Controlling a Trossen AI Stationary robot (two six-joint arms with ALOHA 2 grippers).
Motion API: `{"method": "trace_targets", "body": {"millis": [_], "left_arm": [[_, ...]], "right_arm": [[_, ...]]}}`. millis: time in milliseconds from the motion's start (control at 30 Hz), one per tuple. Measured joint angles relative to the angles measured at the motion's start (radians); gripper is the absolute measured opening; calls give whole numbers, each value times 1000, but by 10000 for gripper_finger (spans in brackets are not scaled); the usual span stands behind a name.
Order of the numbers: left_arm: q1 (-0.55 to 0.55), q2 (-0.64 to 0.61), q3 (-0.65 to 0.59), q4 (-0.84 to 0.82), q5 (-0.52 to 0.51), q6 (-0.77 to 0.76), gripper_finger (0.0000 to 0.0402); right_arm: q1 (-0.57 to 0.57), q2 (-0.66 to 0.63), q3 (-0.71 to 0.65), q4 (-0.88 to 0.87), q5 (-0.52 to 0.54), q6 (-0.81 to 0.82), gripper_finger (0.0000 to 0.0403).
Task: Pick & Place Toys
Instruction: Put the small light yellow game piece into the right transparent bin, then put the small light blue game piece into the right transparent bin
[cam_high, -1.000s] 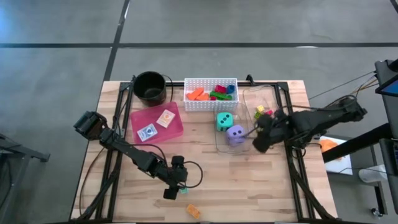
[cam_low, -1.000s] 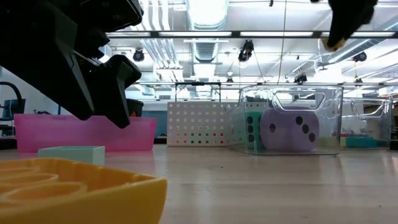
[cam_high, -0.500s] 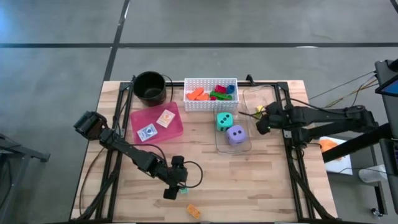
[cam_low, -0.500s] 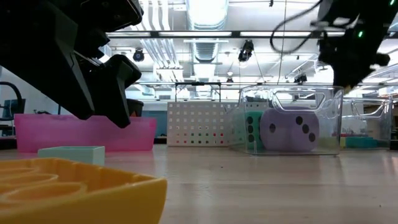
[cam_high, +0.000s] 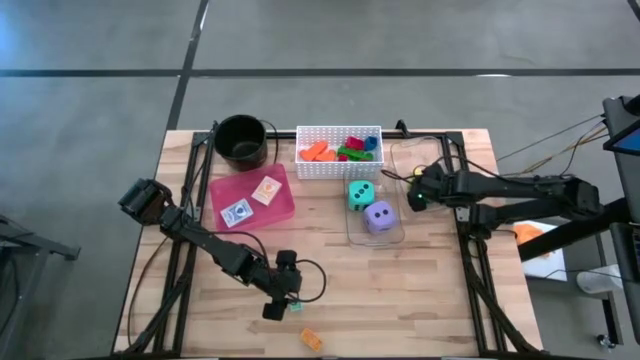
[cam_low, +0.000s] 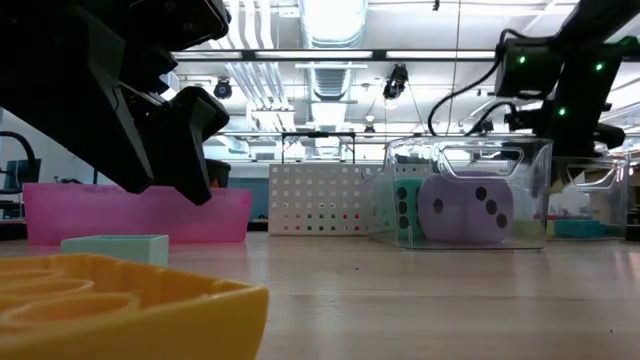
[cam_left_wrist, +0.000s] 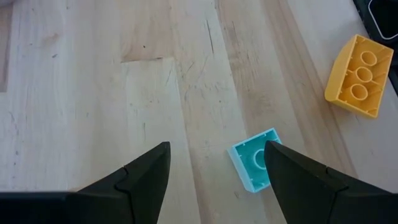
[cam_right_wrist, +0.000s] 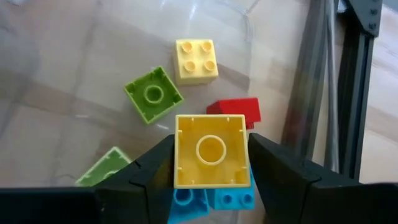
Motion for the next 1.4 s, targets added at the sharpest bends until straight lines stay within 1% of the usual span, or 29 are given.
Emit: {"method": "trace_targets", "body": {"millis": [133, 267, 400, 633, 767, 967, 1067, 1133, 1267, 1400], "left_arm": [[0, 0, 0, 0, 0, 9, 264], [0, 0, 0, 0, 1, 51, 264], [1, 0, 0, 0, 2, 59, 264], [7, 0, 8, 0, 3, 150, 264], [9, 0, 10, 0, 3, 158, 264], [9, 0, 10, 0, 3, 157, 264], [6, 0, 8, -3, 3, 157, 264], [-1, 0, 7, -8, 3, 157, 264], [-23, 0, 6, 4, 23, 143, 264], [-54, 0, 6, 56, 31, 77, 264]], "right_arm": [[-31, 34, -10, 6, -20, 0, 198], [-52, 55, -7, 26, -54, -18, 199], [-73, 62, 0, 47, -61, -52, 199], [-86, 55, 27, 50, -98, -85, 199], [-85, 52, 84, 41, -111, -129, 199], [-68, 48, 243, 40, -111, -176, 199], [-16, 48, 330, 43, -111, -194, 199], [44, 48, 380, 51, -110, -194, 199], [211, 49, 441, 137, -91, -195, 199], [400, 49, 432, 316, -30, -196, 199]]}}
